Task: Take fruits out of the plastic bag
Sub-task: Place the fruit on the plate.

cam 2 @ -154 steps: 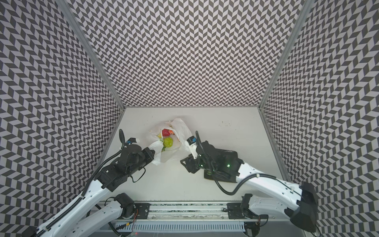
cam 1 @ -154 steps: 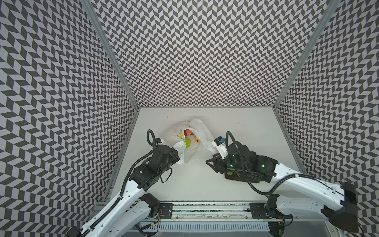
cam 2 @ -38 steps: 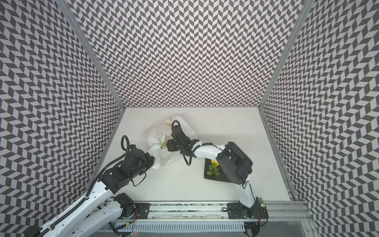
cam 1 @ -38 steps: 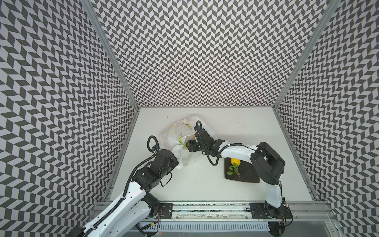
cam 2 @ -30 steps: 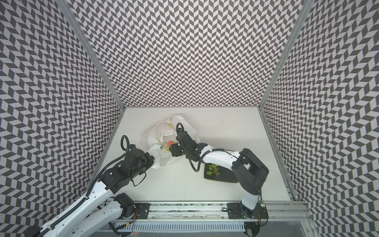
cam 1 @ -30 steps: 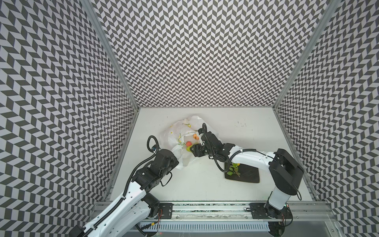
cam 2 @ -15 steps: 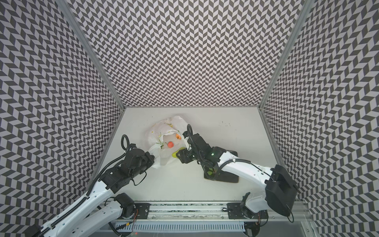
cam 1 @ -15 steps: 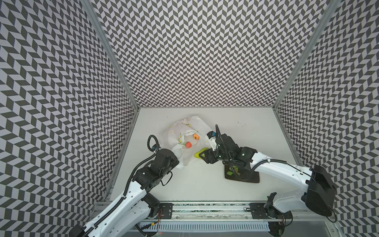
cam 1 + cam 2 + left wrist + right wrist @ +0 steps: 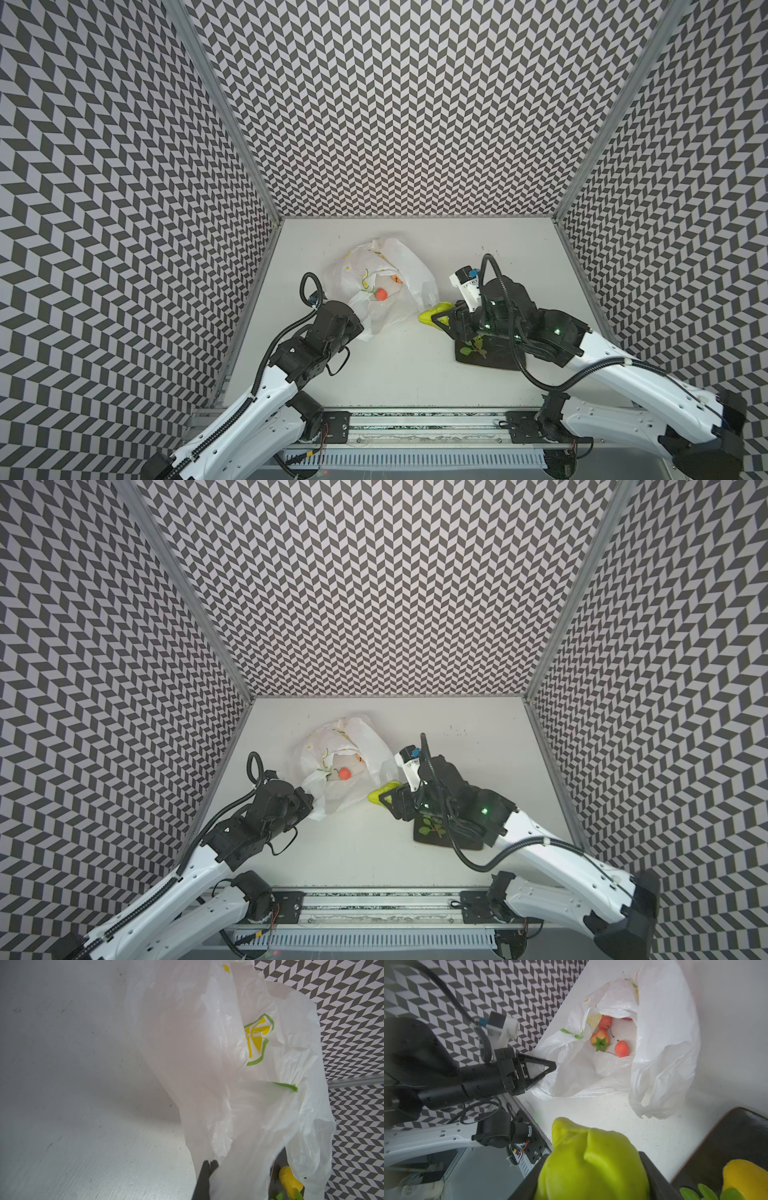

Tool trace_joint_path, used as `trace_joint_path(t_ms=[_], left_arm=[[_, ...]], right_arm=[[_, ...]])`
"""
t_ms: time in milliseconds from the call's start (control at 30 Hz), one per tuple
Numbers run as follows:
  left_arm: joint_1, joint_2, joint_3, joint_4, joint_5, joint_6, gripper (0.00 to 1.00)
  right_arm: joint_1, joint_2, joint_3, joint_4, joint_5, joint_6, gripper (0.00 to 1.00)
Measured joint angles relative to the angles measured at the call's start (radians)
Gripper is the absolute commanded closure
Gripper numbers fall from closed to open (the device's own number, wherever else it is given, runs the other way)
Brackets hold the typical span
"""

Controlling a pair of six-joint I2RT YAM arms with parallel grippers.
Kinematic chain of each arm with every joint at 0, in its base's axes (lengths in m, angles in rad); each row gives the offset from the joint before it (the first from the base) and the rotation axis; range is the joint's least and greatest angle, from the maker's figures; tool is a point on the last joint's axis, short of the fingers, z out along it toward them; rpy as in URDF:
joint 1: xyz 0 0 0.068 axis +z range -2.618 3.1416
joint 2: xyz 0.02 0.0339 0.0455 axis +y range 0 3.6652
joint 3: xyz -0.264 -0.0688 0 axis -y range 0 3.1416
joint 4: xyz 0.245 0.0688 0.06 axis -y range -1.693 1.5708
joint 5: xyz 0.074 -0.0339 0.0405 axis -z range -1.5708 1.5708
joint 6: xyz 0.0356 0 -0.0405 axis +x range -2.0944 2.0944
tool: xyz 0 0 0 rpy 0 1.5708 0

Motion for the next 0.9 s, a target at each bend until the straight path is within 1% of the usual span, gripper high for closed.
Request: trace_joint_path(t_ms=[133, 233, 367, 467, 567, 700, 900], left_arm=[[0.000, -0.003, 0.000, 0.000, 0.000, 0.000, 1.00], [0.000, -0.006, 0.000, 0.000, 0.000, 0.000, 1.00], [0.000, -0.006, 0.000, 0.001, 0.001, 0.004, 1.00], [0.000, -0.004, 0.000, 0.002, 0.003, 0.006, 1.00], [0.000, -0.004, 0.000, 0.003, 0.009, 0.008, 1.00], [0.000, -0.004, 0.000, 0.004, 0.016, 0.012, 1.00], [0.000, -0.009, 0.000, 0.004, 0.020, 0.023, 1.00]], right_arm=[[-0.134, -0.076, -0.005, -0.062, 0.033, 0.014, 0.43], [-0.216, -0.102, -0.034, -0.080, 0.055, 0.014, 0.43], [-0.264, -0.081, -0.105, -0.067, 0.072, 0.014, 0.43], [-0.322, -0.041, -0.175, -0.014, 0.046, 0.015, 0.43], [-0.410, 0.020, -0.237, 0.065, 0.007, 0.011, 0.44], [-0.504, 0.129, -0.282, 0.180, -0.072, -0.003, 0.44], [-0.539, 0.313, -0.233, 0.247, -0.160, -0.082, 0.44]])
